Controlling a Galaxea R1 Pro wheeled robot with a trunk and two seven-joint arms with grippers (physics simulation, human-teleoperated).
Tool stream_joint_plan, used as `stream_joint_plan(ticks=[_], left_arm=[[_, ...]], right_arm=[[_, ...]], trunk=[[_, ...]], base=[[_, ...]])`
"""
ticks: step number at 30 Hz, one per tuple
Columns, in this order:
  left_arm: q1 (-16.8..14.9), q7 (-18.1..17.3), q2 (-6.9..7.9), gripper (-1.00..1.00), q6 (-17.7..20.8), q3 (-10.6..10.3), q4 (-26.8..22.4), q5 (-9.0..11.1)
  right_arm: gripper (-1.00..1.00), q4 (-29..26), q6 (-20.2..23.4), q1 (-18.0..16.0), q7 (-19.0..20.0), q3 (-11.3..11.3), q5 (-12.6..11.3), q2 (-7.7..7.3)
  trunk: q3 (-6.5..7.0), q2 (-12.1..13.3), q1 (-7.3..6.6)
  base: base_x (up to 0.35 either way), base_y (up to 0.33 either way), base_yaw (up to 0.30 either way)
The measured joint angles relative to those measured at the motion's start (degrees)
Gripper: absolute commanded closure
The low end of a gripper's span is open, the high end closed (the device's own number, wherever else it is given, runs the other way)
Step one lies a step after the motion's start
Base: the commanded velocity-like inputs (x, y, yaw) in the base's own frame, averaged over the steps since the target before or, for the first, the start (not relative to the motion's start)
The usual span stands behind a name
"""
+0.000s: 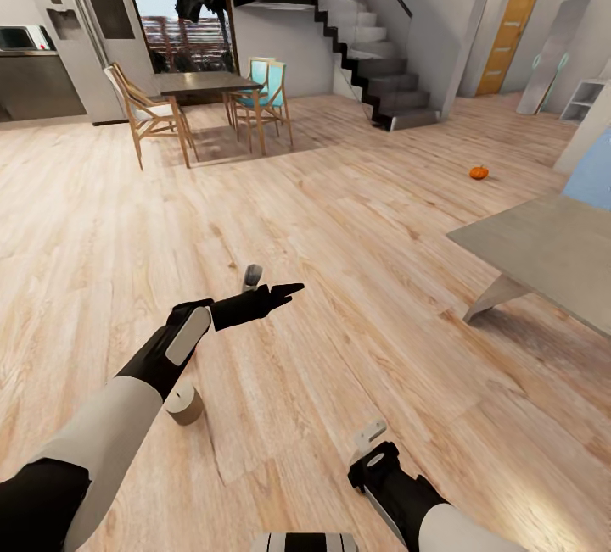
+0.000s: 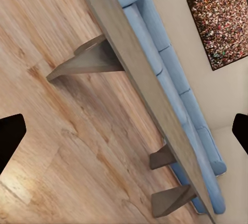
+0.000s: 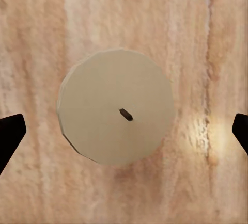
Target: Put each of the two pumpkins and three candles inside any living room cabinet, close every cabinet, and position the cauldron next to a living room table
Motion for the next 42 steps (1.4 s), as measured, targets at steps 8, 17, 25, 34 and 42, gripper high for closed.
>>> stream_joint_plan(ticks=[8, 17, 25, 34, 42], left_arm=[[-0.01, 0.0, -0.07, -1.0, 0.0, 0.0, 0.02, 0.01], [0.03, 0.0, -0.36, -1.0, -0.09, 0.0, 0.1, 0.0], [0.03, 0.0, -0.42, -1.0, -0.09, 0.0, 0.11, 0.0], [0.03, 0.0, -0.4, -1.0, -0.1, 0.0, 0.11, -0.01], [0.03, 0.0, -0.42, -1.0, -0.1, 0.0, 0.11, -0.03]], right_arm=[[-1.0, -0.75, -0.08, 0.0, 0.28, 0.0, 0.03, -0.5], [-1.0, -1.76, -0.09, -0.2, 0.52, 0.06, 0.05, -0.58], [-1.0, -1.74, -0.09, -0.35, 0.92, 0.84, -0.07, -0.35], [-1.0, -1.22, -0.17, -0.35, 5.32, 7.03, -0.42, -0.11], [-1.0, -1.53, -0.16, -0.35, 5.28, 6.96, -0.44, -0.3]], trunk=[[0.0, 0.0, 0.0], [0.0, 0.0, 0.0], [0.0, 0.0, 0.0], [-0.22, -0.01, 0.03], [-1.99, -0.12, 0.24]], base=[[0.051, -0.044, 0.0], [0.088, -0.057, 0.0], [0.001, 0.0, 0.0], [0.0, 0.0, 0.0], [0.0, 0.0, 0.0]])
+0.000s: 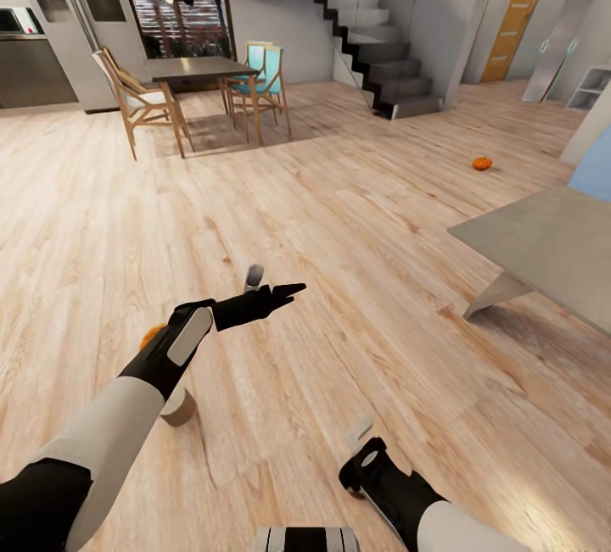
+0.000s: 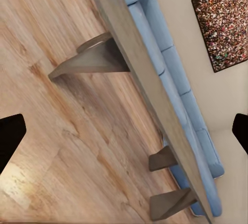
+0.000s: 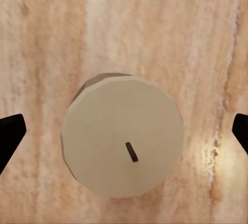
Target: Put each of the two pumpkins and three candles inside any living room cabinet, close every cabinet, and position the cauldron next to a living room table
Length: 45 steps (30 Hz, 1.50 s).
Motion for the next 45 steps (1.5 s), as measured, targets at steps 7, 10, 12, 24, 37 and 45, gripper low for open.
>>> stream_joint_plan(ticks=[7, 10, 12, 24, 37, 45], left_arm=[[0.0, 0.0, 0.0, -1.0, 0.0, 0.0, -0.05, 0.0], [0.0, 0.0, 0.01, -1.0, 0.0, 0.0, -0.05, 0.0], [0.64, -0.44, 0.09, -1.0, -0.59, 0.58, -0.7, 0.2], [1.9, -0.49, 0.16, -1.0, -0.6, 1.09, -1.62, 0.2], [1.93, -0.51, 0.17, -1.0, -0.6, 1.22, -1.76, 0.2], [1.93, -0.5, 0.17, -1.0, -0.6, 1.2, -1.76, 0.2]], right_arm=[[-1.0, -0.52, -0.06, 0.0, -0.53, -0.03, 0.04, -0.17], [-1.0, -1.24, -0.09, 0.0, -0.71, -0.15, 0.06, -0.27], [-1.0, -1.76, -0.7, -0.66, -0.73, -0.31, -0.06, -0.87], [-1.0, -1.91, -0.08, -1.74, -0.55, -0.44, -0.14, -1.78], [-1.0, -1.67, 0.89, -2.8, 1.93, -0.46, -0.53, -2.52], [-1.0, -1.92, 3.46, -3.63, 4.5, -0.48, -0.37, -4.32]], trunk=[[-1.55, -0.09, 0.18], [-2.22, -0.13, 0.26], [-2.21, -0.14, 0.26], [-2.21, -0.14, 0.26], [-2.21, -0.14, 0.26], [-2.21, -0.14, 0.26]], base=[[0.0, 0.0, 0.0], [0.0, 0.0, 0.0], [0.0, 0.0, 0.0], [0.0, 0.0, 0.0], [0.0, 0.0, 0.0], [0.0, 0.0, 0.0]])
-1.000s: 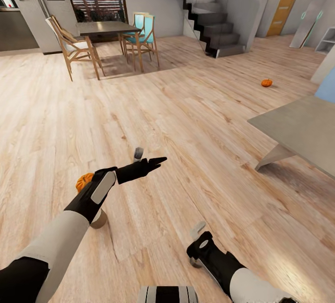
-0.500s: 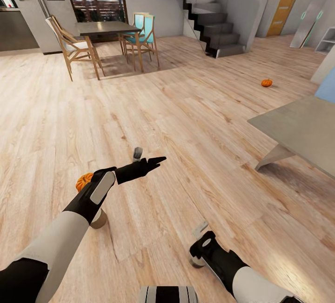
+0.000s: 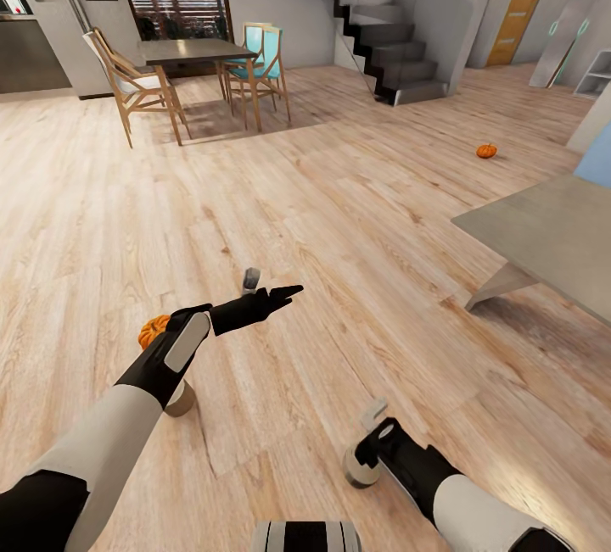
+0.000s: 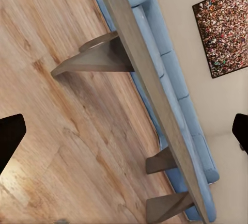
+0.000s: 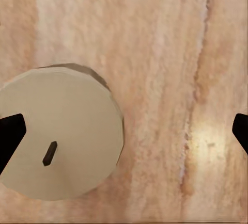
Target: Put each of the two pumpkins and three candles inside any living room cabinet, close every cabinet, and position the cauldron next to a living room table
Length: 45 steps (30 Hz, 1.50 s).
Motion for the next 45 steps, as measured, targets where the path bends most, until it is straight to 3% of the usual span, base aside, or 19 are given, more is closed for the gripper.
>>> stream_joint_plan(ticks=[7, 8, 17, 21, 27, 45], left_arm=[[0.0, -0.01, 0.03, -1.0, 0.0, 0.03, 0.0, 0.0], [0.0, -0.02, 0.05, -1.0, 0.0, 0.03, 0.0, 0.0], [0.0, -0.03, 0.09, -1.0, 0.0, 0.03, 0.0, 0.0], [0.0, -0.01, 0.06, -1.0, -0.01, 0.03, 0.0, -0.03], [0.0, 0.03, 0.06, -1.0, 0.0, 0.03, 0.0, 0.0], [0.0, 0.05, 0.0, -1.0, -0.01, 0.0, 0.0, -0.03]], right_arm=[[-1.0, -0.09, 2.25, -0.04, 2.25, 0.1, 0.01, -0.1], [-1.0, -0.08, 2.47, -0.03, 8.42, 0.11, -0.05, -0.11], [-1.0, -0.03, 2.46, -0.03, 8.79, 0.11, -0.06, 0.04], [-1.0, -0.03, 2.42, -0.03, 9.18, 0.11, -0.07, 0.11], [-1.0, -0.09, 2.34, -0.06, 9.78, 0.11, -0.07, 0.06], [-1.0, -2.39, 2.31, -0.03, 9.83, -0.04, -0.09, -0.27]], trunk=[[0.0, 0.0, 0.0], [0.0, 0.0, 0.0], [0.0, 0.0, 0.0], [-0.88, -0.05, 0.11], [-0.89, -0.05, 0.1], [-2.65, -0.16, 0.31]], base=[[0.0, 0.0, 0.0], [0.0, 0.0, 0.0], [0.0, 0.0, 0.0], [0.0, 0.0, 0.0], [0.0, 0.0, 0.0], [0.0, 0.0, 0.0]])
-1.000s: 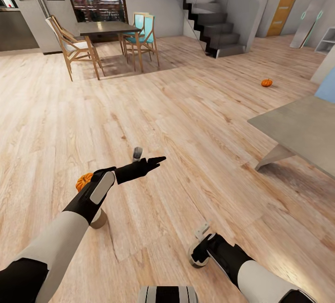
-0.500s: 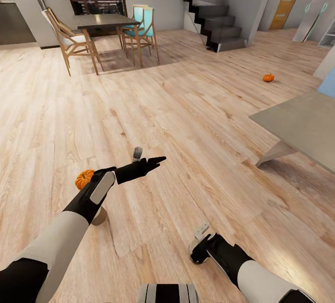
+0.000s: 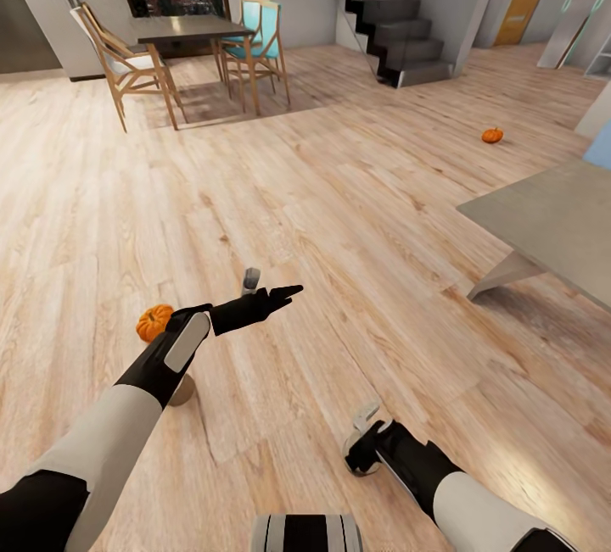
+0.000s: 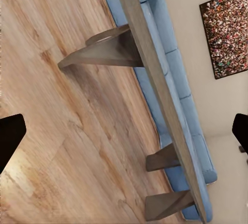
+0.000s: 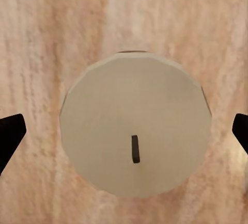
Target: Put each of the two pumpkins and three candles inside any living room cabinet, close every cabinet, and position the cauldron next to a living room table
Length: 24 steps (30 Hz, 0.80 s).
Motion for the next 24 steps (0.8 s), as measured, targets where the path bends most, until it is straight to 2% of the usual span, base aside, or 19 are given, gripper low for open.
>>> stream_joint_plan(ticks=[2, 24], left_arm=[[0.0, 0.0, 0.0, -1.0, 0.0, -0.02, 0.0, 0.0], [0.0, -0.08, 0.07, -1.0, 0.01, 0.02, 0.0, 0.02]], right_arm=[[-1.0, -0.18, 0.01, -0.02, -0.01, -0.01, 0.0, -0.02], [-1.0, -0.45, 0.01, -0.02, -0.1, -0.02, -0.06, -0.03]], trunk=[[-0.44, -0.03, 0.05], [-0.19, -0.03, 0.05]], base=[[0.0, 0.0, 0.0], [0.0, 0.0, -0.046]])
